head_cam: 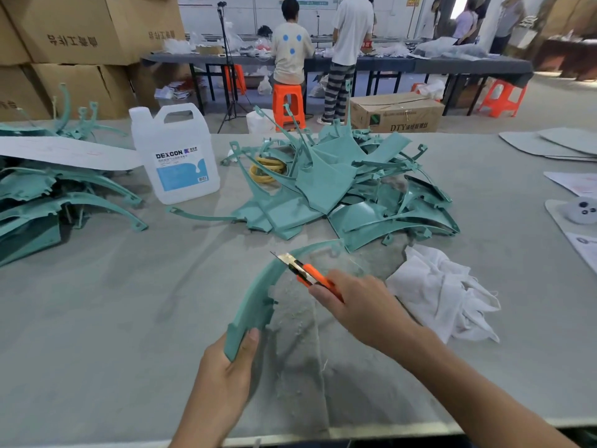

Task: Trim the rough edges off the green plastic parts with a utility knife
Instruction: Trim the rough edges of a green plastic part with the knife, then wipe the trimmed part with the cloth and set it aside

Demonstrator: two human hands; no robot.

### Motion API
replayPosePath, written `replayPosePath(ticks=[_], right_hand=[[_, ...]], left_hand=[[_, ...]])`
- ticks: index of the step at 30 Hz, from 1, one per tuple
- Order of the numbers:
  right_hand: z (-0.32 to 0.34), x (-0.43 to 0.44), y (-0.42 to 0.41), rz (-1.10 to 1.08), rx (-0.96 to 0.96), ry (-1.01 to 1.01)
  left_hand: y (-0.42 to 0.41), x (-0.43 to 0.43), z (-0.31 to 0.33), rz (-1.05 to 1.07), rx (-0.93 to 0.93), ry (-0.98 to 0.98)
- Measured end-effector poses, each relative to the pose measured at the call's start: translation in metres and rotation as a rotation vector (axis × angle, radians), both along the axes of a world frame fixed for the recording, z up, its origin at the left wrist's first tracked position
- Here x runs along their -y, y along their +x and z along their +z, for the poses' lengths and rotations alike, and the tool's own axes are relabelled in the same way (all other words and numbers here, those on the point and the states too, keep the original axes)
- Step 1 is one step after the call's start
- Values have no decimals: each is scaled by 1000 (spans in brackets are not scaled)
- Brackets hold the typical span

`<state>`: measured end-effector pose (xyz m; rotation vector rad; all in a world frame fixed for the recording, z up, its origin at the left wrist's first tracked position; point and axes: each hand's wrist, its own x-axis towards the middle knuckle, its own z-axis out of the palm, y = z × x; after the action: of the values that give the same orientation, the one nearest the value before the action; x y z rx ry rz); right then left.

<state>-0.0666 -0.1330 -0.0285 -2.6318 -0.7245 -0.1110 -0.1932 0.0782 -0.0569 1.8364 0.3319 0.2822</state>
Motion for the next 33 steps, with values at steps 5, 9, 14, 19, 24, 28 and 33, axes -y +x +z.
replayPosePath(ticks=[5,9,14,19,24,28,33], right_hand=[[12,41,47,-439,-133,-199],[-1,48,18,-293,-22,-211],[-3,89,17,-438,255,-83],[-30,150,18,-607,-42,-245],[3,113,1,-561,117,237],[51,5,-41,-242,228,528],[52,-56,-8,47,670,182]], left_hand=[[-4,0,1,-18,2,16],[-3,0,-3,81,-29,-41],[-3,-4,-2,151,-27,-32],[-3,2,6,153,42,-12],[-6,13,17,131,72,-46],[-10,29,27,27,80,-78],[-37,23,45,109,170,35]])
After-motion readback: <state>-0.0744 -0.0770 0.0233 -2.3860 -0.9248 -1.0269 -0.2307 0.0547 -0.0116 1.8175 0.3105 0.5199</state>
